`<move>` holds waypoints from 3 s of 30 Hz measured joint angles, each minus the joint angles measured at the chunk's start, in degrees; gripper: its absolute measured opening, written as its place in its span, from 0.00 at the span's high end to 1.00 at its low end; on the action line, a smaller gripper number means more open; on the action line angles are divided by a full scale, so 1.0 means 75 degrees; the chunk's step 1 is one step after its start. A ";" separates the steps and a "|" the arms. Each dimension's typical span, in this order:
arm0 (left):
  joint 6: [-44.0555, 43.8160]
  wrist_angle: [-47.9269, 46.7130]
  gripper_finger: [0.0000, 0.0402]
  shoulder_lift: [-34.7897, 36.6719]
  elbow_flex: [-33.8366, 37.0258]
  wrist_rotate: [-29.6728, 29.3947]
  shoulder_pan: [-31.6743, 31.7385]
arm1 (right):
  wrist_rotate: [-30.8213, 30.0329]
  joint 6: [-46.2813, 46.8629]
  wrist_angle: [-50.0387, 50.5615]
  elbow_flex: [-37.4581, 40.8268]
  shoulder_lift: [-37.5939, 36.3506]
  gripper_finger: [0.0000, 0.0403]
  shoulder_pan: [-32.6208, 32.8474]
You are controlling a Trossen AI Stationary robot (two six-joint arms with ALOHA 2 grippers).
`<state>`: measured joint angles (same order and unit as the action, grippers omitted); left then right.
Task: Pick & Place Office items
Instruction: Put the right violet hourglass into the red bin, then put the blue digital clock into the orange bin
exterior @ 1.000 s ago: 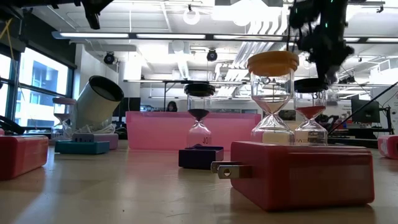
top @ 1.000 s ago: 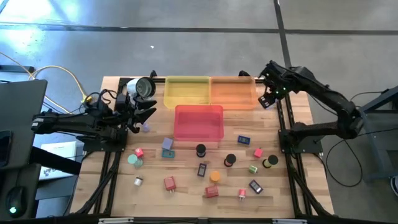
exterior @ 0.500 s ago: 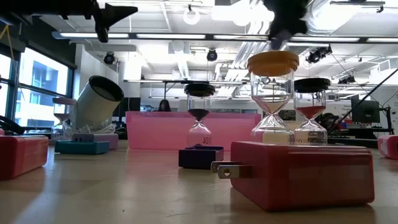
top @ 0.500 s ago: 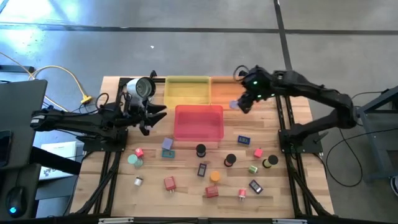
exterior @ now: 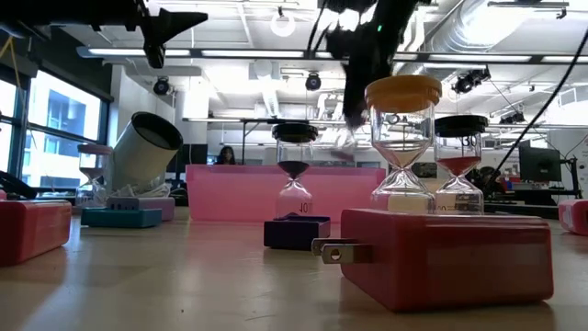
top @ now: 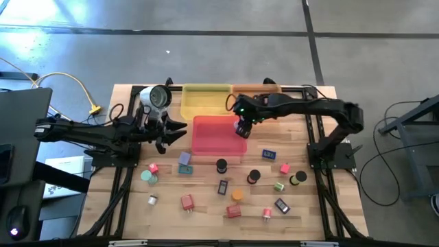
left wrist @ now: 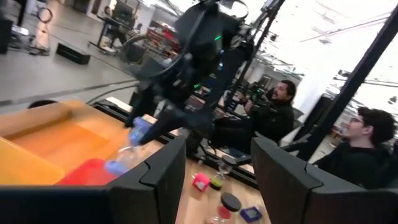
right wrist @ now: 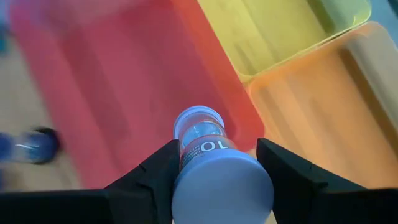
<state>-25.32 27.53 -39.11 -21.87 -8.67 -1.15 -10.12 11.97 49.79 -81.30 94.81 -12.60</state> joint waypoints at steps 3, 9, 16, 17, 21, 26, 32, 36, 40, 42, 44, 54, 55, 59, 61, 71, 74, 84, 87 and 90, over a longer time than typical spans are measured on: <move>-0.0005 0.0003 0.56 0.0000 0.0000 0.0023 -0.0138 | -0.0247 -0.0156 -0.0155 0.0006 0.0370 0.55 -0.0003; -0.0452 0.0003 0.56 0.0000 0.0000 0.0021 -0.0470 | -0.0232 -0.0331 -0.0525 0.0003 0.0765 0.55 -0.0125; -0.0456 0.0000 0.56 0.0000 0.0000 0.0022 -0.0687 | -0.0241 -0.0244 -0.0096 0.0003 0.0948 0.55 -0.0398; -0.0455 -0.0001 0.56 0.0000 0.0000 0.0023 -0.0692 | -0.0239 -0.0220 -0.0056 0.0002 0.0946 0.55 -0.0421; -0.0460 -0.0001 0.56 0.0000 0.0000 0.0360 -0.0690 | -0.0245 -0.0201 0.0582 -0.0003 0.0946 0.55 -0.0486; -0.0516 -0.0003 0.56 0.0000 0.0000 0.0651 -0.0690 | -0.0355 -0.0166 0.0951 0.0003 0.0946 0.55 -0.0487; -0.0516 -0.0003 0.56 0.0000 0.0000 0.0650 -0.0688 | -0.0292 -0.0224 0.0610 0.0003 0.0946 0.55 -0.0584; -0.0516 -0.0003 0.56 0.0000 0.0000 0.0649 -0.0687 | -0.0255 -0.0227 0.0595 0.0003 0.0994 0.55 -0.0693; -0.0516 -0.0003 0.56 0.0000 0.0000 0.0647 -0.0687 | -0.0019 -0.0227 0.0622 0.0003 0.1110 0.55 -0.0746; -0.0516 -0.0006 0.56 0.0000 0.0000 0.0647 -0.0687 | 0.0083 -0.0230 0.0619 0.0006 0.1171 0.55 -0.0735; -0.0516 -0.0006 0.56 0.0000 0.0000 0.0647 -0.0687 | 0.0029 -0.0230 0.0554 0.0006 0.1252 0.55 -0.0652; -0.0516 -0.0006 0.56 0.0000 0.0000 0.0730 -0.0684 | 0.0161 -0.0166 0.0402 0.0006 0.1376 0.55 -0.0592; -0.0514 -0.0007 0.56 0.0000 0.0000 0.0735 -0.0684 | 0.0188 -0.0162 0.0379 0.0006 0.1396 0.55 -0.0592; -0.0513 -0.0008 0.56 0.0000 0.0000 0.0740 -0.0684 | 0.0345 -0.0160 0.0344 0.0006 0.1510 0.55 -0.0604; -0.0513 -0.0007 0.56 0.0000 0.0000 0.0743 -0.0684 | 0.0334 -0.0122 0.0313 0.0006 0.1553 0.55 -0.0577; -0.0602 -0.0009 0.56 0.0001 0.0000 0.1097 -0.0684 | 0.0392 0.0026 0.0258 0.0006 0.1549 0.37 -0.0586; -0.0609 -0.0009 0.56 0.0000 0.0000 0.1236 -0.0684 | 0.0389 0.0026 0.0144 0.0006 0.1549 0.29 -0.0586; -0.0627 -0.0009 0.56 0.0000 0.0000 0.1227 -0.0684 | 0.0284 0.0029 -0.0040 0.0006 0.1332 0.22 -0.0586; -0.0627 -0.0009 0.56 0.0000 0.0000 0.1227 -0.0684 | 0.0290 0.0043 -0.0020 -0.0009 0.1053 0.23 -0.0564; -0.0629 -0.0009 0.56 0.0000 0.0000 0.1221 -0.0684 | 0.0413 0.0268 0.0223 -0.0082 0.0631 0.23 -0.0523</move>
<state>-30.04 27.46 -39.11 -21.87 0.49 -6.28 -7.02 13.98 51.47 -81.92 99.55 -16.52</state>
